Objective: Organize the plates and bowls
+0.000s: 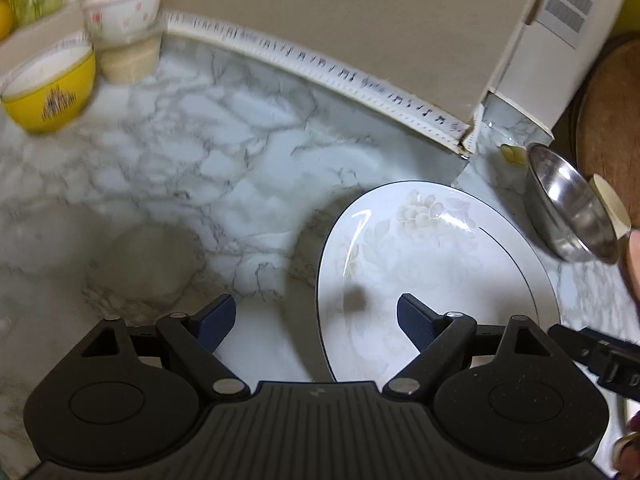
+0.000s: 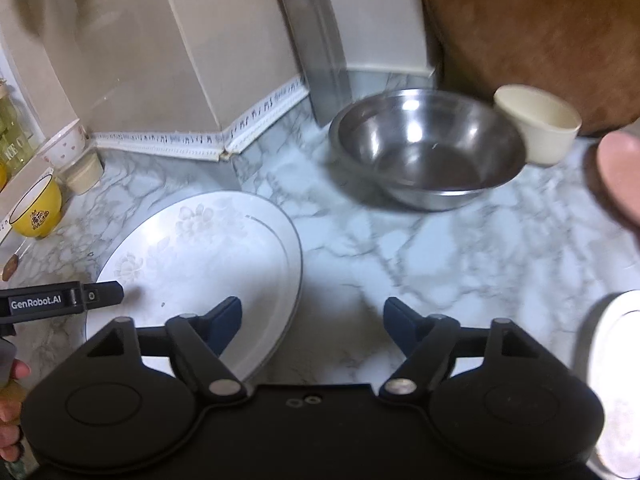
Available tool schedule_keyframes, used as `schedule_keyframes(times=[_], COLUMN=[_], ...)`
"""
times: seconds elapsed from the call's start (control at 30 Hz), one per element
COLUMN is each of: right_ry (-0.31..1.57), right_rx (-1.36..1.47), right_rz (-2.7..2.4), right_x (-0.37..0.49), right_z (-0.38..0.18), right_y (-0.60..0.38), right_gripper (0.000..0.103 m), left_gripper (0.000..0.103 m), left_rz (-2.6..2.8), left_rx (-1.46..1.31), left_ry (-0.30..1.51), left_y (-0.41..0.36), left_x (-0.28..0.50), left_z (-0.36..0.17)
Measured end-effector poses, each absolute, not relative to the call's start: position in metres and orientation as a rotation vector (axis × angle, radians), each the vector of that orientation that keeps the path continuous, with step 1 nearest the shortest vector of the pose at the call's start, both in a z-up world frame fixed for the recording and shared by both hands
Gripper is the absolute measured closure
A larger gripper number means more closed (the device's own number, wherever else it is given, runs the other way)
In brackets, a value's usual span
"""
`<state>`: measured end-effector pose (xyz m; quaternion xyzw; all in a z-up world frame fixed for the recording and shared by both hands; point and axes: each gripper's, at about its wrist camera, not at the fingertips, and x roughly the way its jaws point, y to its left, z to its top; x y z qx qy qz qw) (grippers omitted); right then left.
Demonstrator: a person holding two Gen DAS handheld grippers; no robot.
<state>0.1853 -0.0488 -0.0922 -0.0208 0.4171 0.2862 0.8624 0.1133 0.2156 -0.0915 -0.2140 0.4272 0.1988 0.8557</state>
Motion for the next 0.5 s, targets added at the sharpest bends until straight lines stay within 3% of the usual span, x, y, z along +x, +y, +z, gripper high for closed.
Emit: schedule_keyframes(times=[0.33,0.4,0.5], right_ry=[0.967,0.986,1.005], right_rx=[0.017,0.042,0.071], right_rz=[0.638,0.64,0.656], right_x=[0.204,0.21,0.212], right_z=[-0.103,-0.105,-0.107], right_y=[-0.04,-0.039,-0.038], right_gripper=[0.055,0.066,0.077], left_gripper=[0.041,0.046,0.063], left_rz=[0.38,0.378,0.376], left_rx=[-0.523,-0.536,-0.531], left_ry=[0.927,0.928,0.932], left_y=[0.225,0.225,0.225], left_x=[0.121,0.122,0.121], left_z=[-0.1,-0.099,-0.098])
